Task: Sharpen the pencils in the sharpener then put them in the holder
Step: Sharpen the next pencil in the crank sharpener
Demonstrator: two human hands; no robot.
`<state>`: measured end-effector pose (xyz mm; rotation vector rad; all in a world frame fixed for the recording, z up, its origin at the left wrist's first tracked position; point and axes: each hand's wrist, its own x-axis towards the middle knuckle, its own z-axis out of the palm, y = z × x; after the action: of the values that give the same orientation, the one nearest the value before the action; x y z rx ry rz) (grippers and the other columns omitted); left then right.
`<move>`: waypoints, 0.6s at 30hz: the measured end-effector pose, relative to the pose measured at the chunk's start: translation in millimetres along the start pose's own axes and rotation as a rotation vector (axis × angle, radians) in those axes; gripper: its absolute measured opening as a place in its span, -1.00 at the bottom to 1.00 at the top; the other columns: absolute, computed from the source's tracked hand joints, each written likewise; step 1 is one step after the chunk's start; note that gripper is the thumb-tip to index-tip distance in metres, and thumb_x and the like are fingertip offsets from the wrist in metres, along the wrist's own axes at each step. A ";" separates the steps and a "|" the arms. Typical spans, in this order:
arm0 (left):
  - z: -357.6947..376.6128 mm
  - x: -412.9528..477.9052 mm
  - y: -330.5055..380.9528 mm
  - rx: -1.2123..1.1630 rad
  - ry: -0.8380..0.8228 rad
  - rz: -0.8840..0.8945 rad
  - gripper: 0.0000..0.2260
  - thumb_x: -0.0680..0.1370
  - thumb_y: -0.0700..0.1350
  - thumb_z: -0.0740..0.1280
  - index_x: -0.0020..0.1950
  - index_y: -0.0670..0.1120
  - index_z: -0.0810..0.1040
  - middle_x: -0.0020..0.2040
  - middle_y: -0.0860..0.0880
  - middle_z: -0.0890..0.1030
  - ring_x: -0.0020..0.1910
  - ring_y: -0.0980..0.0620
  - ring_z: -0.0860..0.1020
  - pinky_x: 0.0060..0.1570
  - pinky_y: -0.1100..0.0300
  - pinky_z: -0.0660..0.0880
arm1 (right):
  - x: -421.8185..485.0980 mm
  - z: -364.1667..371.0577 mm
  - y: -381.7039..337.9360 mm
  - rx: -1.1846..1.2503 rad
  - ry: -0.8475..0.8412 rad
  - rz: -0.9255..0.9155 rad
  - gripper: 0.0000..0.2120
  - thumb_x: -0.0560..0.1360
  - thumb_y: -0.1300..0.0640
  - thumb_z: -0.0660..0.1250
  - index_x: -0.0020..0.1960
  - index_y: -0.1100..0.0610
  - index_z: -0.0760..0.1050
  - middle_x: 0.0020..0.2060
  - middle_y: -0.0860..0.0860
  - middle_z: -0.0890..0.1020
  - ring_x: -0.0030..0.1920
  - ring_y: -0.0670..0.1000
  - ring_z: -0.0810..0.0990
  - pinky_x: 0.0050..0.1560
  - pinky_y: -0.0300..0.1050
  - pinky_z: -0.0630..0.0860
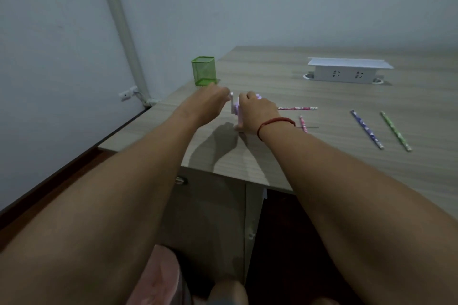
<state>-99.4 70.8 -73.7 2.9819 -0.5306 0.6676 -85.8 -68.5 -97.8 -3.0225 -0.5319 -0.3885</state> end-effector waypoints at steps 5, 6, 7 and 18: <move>16.5 -37.0 16.1 -0.033 -0.030 -0.008 -0.86 0.60 -0.26 0.20 0.03 -0.21 0.54 -0.06 -0.23 0.62 -0.10 -0.20 0.58 -0.18 0.08 0.42 | 3.6 -1.3 -1.2 0.022 -0.037 0.035 -0.38 0.49 0.00 0.40 0.45 0.15 0.24 0.41 0.10 0.34 0.38 0.18 0.40 0.29 0.15 0.45; 21.8 -43.0 19.4 -0.045 -0.058 -0.026 -0.86 0.60 -0.25 0.20 0.05 -0.21 0.54 -0.03 -0.22 0.62 -0.06 -0.19 0.58 -0.15 0.10 0.42 | 4.4 -1.3 -1.6 0.024 -0.040 0.032 -0.37 0.49 0.00 0.40 0.45 0.15 0.24 0.41 0.10 0.33 0.39 0.17 0.39 0.29 0.14 0.45; 26.6 -45.6 21.2 -0.058 -0.087 -0.048 -0.85 0.60 -0.23 0.20 0.06 -0.20 0.54 0.00 -0.21 0.62 -0.05 -0.16 0.58 -0.13 0.13 0.40 | 4.8 -0.3 -2.1 0.024 -0.043 0.031 -0.36 0.48 -0.01 0.41 0.45 0.15 0.24 0.41 0.10 0.33 0.40 0.17 0.39 0.29 0.13 0.45; 46.0 -22.9 13.5 -0.173 -0.282 -0.253 -0.88 0.57 -0.18 0.24 -0.04 -0.11 0.58 -0.01 -0.11 0.62 -0.08 -0.03 0.56 0.01 0.08 0.51 | 3.6 9.7 6.0 0.033 0.065 -0.065 -0.42 0.46 -0.05 0.35 0.38 0.18 0.28 0.30 0.11 0.42 0.21 0.18 0.52 0.13 0.08 0.53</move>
<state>-104.6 60.3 -125.6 2.9184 -0.1998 0.1730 -78.1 -72.1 -106.4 -2.9553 -0.6265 -0.4743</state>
